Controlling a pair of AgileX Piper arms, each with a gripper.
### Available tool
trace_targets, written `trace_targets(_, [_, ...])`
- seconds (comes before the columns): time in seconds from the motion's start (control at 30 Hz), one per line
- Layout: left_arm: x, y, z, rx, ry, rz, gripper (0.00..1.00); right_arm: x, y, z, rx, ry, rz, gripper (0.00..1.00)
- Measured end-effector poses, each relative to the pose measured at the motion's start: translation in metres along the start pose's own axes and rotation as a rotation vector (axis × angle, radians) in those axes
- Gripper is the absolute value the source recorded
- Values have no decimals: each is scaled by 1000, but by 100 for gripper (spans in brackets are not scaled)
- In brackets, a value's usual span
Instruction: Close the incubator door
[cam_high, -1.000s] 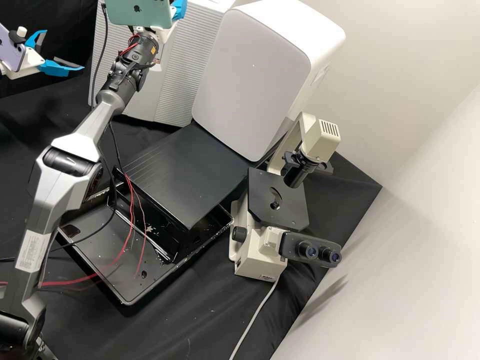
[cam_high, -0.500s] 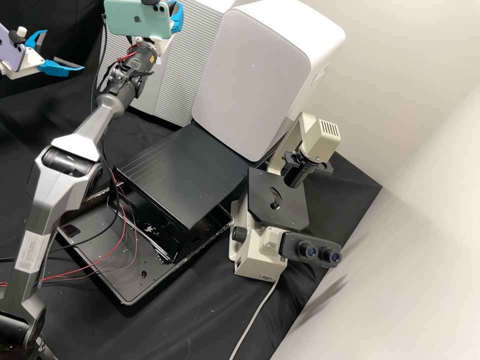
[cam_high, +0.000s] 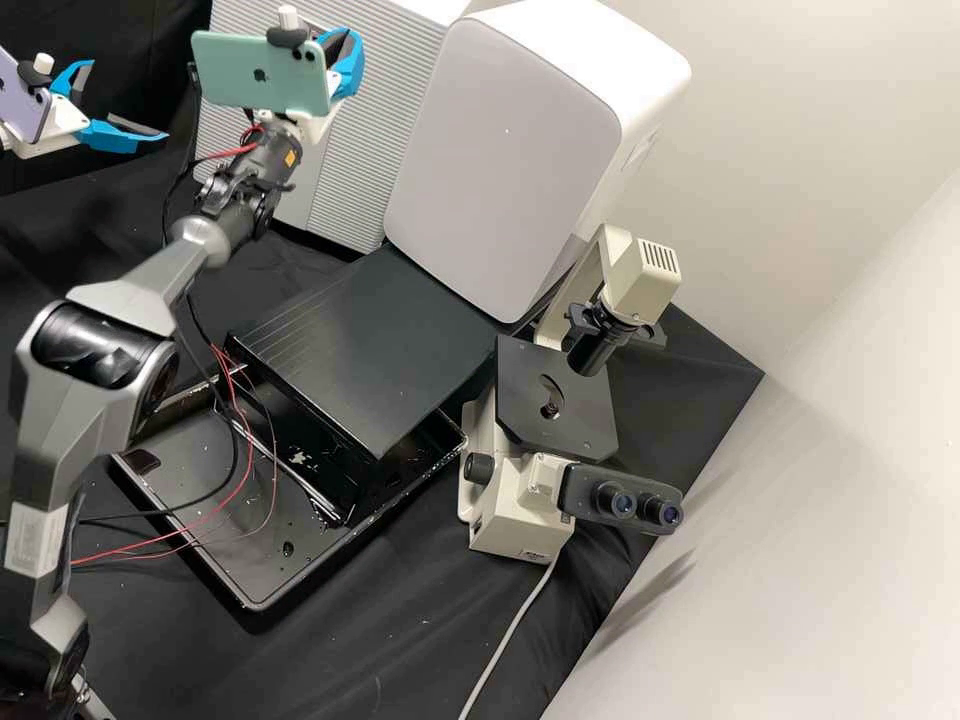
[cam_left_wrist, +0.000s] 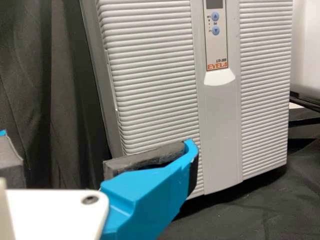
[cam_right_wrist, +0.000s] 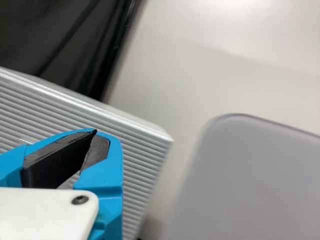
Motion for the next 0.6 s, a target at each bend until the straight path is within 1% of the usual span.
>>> trace_targets(0.03, [0,0,0,0,0,0,100,-12,7,0,-10,5,39,0])
trace_targets(0.07, [0,0,0,0,0,0,100,-22,4,4,-18,-1,43,0])
trace_targets(0.13, [0,0,0,0,0,0,100,-45,9,6,-13,2,102,0])
trace_targets(0.17, [0,0,0,0,0,0,100,-55,8,7,-11,1,117,0])
trace_targets(0.23, [0,0,0,0,0,0,100,-76,3,15,-17,-12,124,0])
trace_targets(0.3, [0,0,0,0,0,0,100,-92,1,22,-6,-22,126,0])
trace_targets(0.5, [0,0,0,0,0,0,100,-137,-8,52,92,-48,111,0])
trace_targets(0.57, [0,0,0,0,0,0,100,-149,-10,61,113,-63,108,0])
trace_targets(0.6, [0,0,0,0,0,0,100,-155,-12,64,115,-67,101,0])
